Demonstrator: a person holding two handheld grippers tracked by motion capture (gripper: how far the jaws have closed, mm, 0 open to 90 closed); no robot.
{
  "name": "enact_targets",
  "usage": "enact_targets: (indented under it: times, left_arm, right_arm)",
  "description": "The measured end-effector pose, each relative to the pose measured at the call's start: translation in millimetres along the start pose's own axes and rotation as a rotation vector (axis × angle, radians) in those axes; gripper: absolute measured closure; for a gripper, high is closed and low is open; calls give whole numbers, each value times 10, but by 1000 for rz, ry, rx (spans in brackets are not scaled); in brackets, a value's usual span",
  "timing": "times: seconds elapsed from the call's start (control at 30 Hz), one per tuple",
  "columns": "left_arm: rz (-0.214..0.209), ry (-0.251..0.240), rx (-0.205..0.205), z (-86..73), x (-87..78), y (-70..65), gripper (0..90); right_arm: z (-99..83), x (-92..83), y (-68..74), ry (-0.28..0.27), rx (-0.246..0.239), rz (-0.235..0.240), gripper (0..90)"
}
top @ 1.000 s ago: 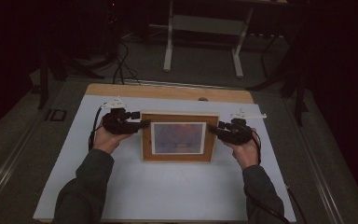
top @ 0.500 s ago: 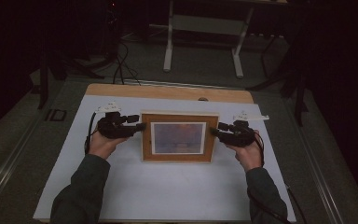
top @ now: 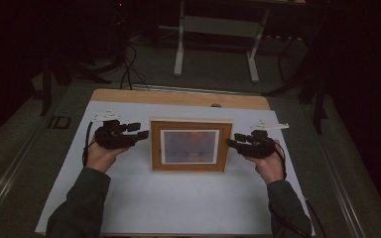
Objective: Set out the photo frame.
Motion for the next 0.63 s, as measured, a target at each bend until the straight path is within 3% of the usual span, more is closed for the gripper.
enact_targets:
  times: [0.13,0.63]
  left_arm:
    - [58,20,-15,-19,-31,48,479]
    - [117,27,-84,-162,-167,200,478]
  right_arm:
    - [-33,-5,-15,15,-3,3,584]
    - [-146,-20,-27,56,-29,-8,623]
Point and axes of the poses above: each handheld gripper's, and its own axes: x roughly forward along the jaws, z roughly out of its top, y roughly to its left, the point moved 4 cm from there along x, roughly forward along the jaws, and after that the axes turned 3 degrees about -y, right-handed, at the moved point
